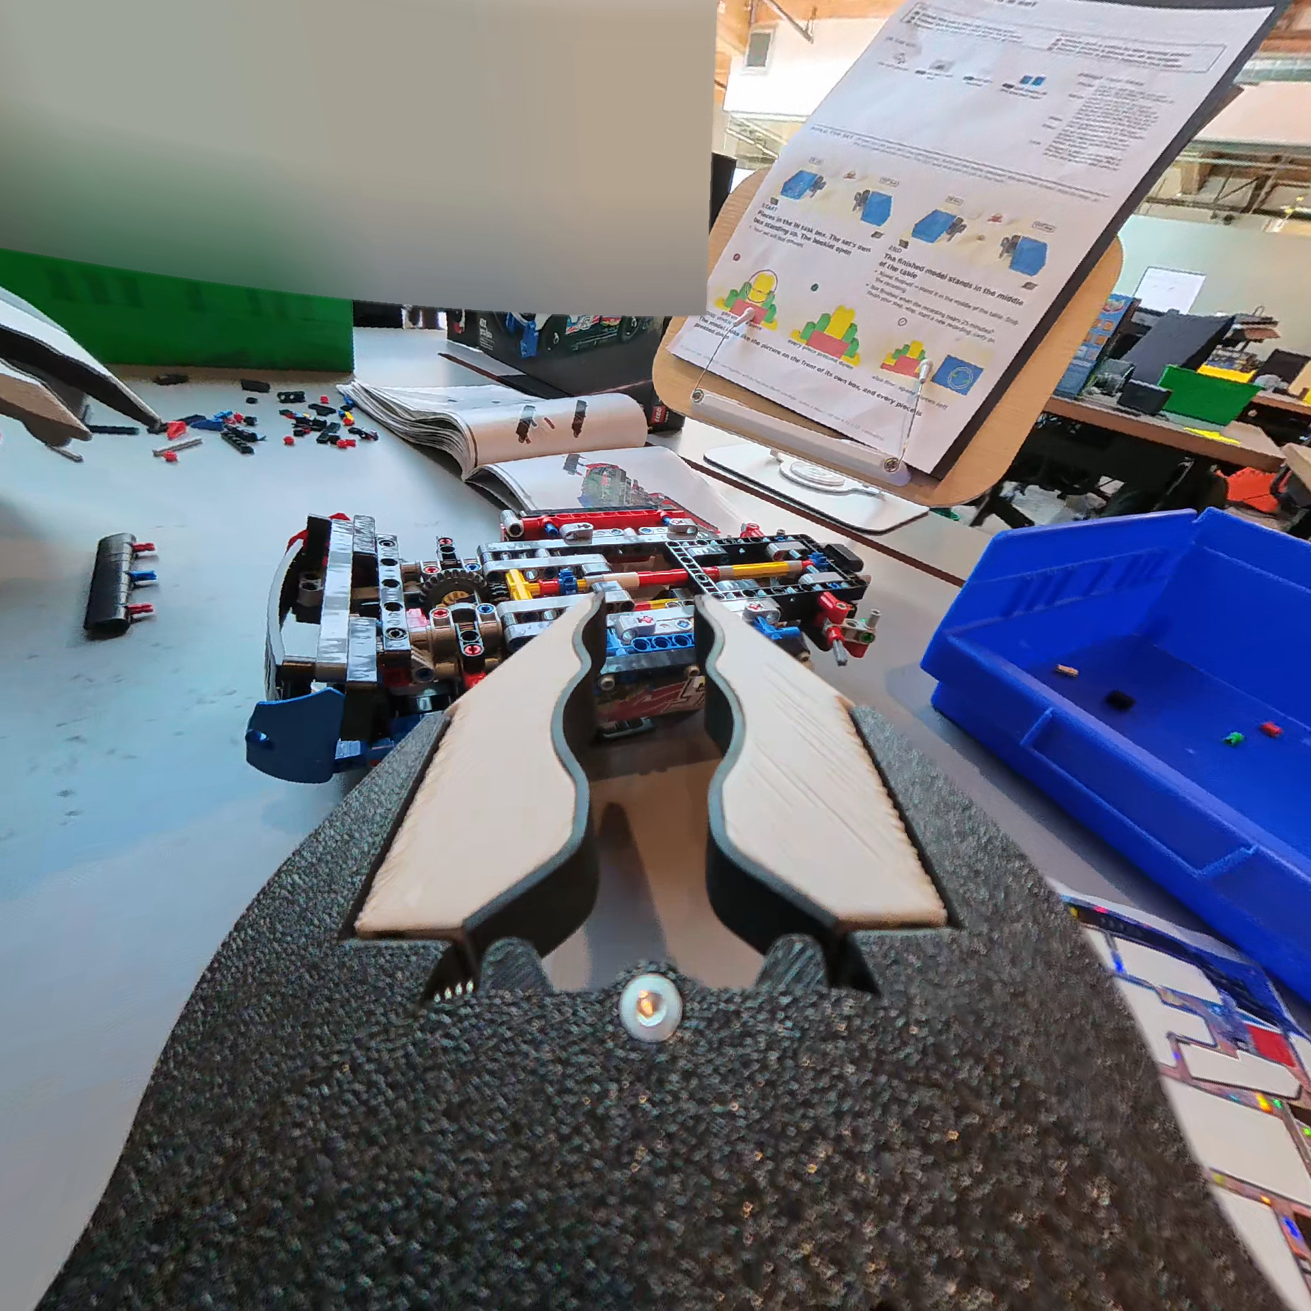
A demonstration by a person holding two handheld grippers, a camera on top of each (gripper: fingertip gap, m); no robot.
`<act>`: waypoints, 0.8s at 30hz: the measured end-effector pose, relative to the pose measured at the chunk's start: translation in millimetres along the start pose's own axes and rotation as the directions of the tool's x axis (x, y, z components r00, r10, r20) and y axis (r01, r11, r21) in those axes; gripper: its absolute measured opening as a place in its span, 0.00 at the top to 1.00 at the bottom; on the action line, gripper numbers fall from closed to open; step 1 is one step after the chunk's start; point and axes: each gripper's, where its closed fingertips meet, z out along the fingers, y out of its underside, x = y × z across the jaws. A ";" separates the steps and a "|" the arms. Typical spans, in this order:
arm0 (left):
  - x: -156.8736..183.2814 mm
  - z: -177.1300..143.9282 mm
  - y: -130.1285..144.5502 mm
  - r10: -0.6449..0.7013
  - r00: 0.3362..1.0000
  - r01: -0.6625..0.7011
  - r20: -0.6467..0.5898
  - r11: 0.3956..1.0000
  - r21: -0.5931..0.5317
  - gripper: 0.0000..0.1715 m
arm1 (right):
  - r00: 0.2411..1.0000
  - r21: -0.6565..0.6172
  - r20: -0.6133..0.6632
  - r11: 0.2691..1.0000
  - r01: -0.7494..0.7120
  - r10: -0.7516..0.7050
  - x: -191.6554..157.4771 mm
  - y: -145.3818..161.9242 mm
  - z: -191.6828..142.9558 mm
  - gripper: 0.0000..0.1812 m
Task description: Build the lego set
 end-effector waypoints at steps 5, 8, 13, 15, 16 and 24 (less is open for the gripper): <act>1.1 0.9 1.1 0.006 1.000 -0.006 -0.005 1.000 -0.009 0.85 | 0.999 0.022 -0.006 0.999 -0.033 0.033 4.8 -2.8 -2.8 0.87; 2.0 2.1 2.6 0.016 1.000 -0.016 -0.004 1.000 -0.022 0.85 | 0.998 0.026 0.030 0.998 -0.061 0.060 1.5 -2.9 -2.0 0.87; 3.3 1.0 1.2 0.038 0.999 -0.038 0.004 0.999 -0.011 0.85 | 0.999 0.005 0.035 0.999 -0.035 0.035 -3.1 -0.6 1.3 0.87; 4.3 0.7 0.9 0.042 0.999 -0.042 -0.001 0.999 -0.008 0.85 | 0.999 -0.004 0.035 1.000 -0.013 0.013 -5.7 0.4 3.0 0.87; 4.7 0.8 0.9 0.043 0.999 -0.043 -0.004 0.999 -0.008 0.84 | 0.999 -0.010 0.034 1.000 -0.003 0.003 -6.6 1.1 3.7 0.86; 17.5 5.6 7.9 0.075 0.994 -0.080 -0.083 0.995 -0.061 0.80 | 1.000 -0.015 0.007 1.000 0.003 -0.003 -2.4 2.1 3.1 0.87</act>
